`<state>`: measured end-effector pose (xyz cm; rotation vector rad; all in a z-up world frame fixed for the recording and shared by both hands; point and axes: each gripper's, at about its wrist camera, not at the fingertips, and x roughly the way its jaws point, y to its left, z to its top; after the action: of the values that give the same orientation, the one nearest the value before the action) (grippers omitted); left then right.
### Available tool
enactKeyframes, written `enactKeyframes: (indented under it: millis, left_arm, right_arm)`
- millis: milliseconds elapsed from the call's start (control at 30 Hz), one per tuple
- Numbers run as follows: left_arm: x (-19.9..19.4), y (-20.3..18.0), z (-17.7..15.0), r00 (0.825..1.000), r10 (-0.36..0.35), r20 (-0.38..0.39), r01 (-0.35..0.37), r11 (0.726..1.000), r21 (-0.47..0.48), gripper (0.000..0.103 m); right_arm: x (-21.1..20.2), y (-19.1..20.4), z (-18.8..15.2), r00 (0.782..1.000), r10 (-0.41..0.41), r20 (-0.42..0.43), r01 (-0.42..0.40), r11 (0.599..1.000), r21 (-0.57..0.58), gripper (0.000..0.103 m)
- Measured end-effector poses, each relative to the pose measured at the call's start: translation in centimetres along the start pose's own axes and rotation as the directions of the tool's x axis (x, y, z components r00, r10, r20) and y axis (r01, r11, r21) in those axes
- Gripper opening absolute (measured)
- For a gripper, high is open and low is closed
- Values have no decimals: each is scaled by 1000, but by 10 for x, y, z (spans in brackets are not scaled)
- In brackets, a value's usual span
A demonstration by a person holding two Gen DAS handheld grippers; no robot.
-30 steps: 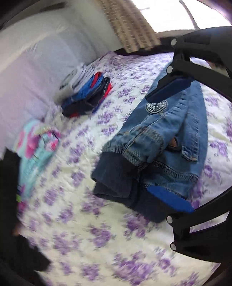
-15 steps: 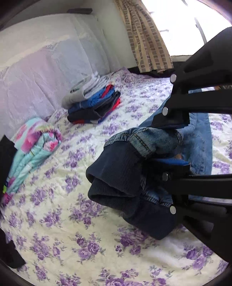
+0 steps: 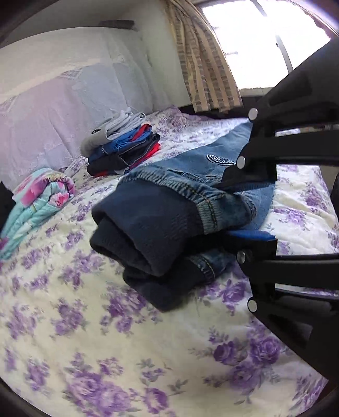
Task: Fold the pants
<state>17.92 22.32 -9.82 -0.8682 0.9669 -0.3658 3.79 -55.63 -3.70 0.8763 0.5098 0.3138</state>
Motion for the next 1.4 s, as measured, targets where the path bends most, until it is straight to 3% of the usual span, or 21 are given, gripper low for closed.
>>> enactKeyframes:
  millis: [100,200,333,467,500,533,567,600,767,967,1100,1200,1267,1333,1400]
  left_arm:
    - [-1,-6,1,1000,21,-3,-21,1000,18,24]
    - [0,-3,2,1000,20,-5,-19,1000,18,24]
    - [0,-2,2,1000,8,-10,-8,1000,20,24]
    - [0,-3,2,1000,20,-13,-20,999,48,24]
    - [1,-2,3,1000,15,-16,-15,999,50,24]
    - [1,-1,3,1000,9,-19,-8,999,49,24]
    - [1,0,3,1000,3,-23,-2,999,47,24]
    - [1,2,3,1000,-2,-26,4,999,46,24]
    - [1,8,1,999,-25,-34,27,999,44,25]
    - [-24,-17,28,995,-95,16,94,992,79,25]
    - [-55,-28,49,985,-138,102,129,988,88,16]
    - [-63,-22,41,988,-129,87,122,989,83,16]
    - [-62,-13,23,994,-98,53,93,991,93,16]
    - [-53,-4,0,998,-62,2,61,993,103,16]
    - [-39,-2,-18,997,-47,-53,53,993,106,16]
  right_arm:
    - [5,19,-5,1000,17,3,-17,999,47,66]
    - [23,20,-8,1000,-16,-16,19,977,210,72]
    - [48,18,-11,992,-127,-24,125,897,424,76]
    - [63,10,-17,988,-133,78,63,810,582,76]
    - [67,5,-20,988,-116,98,33,793,608,70]
    - [74,0,-24,988,-101,114,8,782,623,57]
    - [79,-4,-26,989,-100,108,12,789,614,14]
    - [83,-8,-28,990,-106,97,27,801,598,7]
    - [78,-28,-53,988,-74,134,-26,783,622,6]
    - [72,21,4,992,-6,122,-49,896,441,6]
    - [79,52,42,995,45,88,-72,941,330,6]
    - [75,43,30,999,23,31,-31,958,284,6]
    - [65,16,0,1000,-15,-9,17,939,342,6]
    - [54,-23,-31,999,-46,-27,53,895,442,6]
    - [50,-48,-52,999,-36,-24,43,856,514,6]
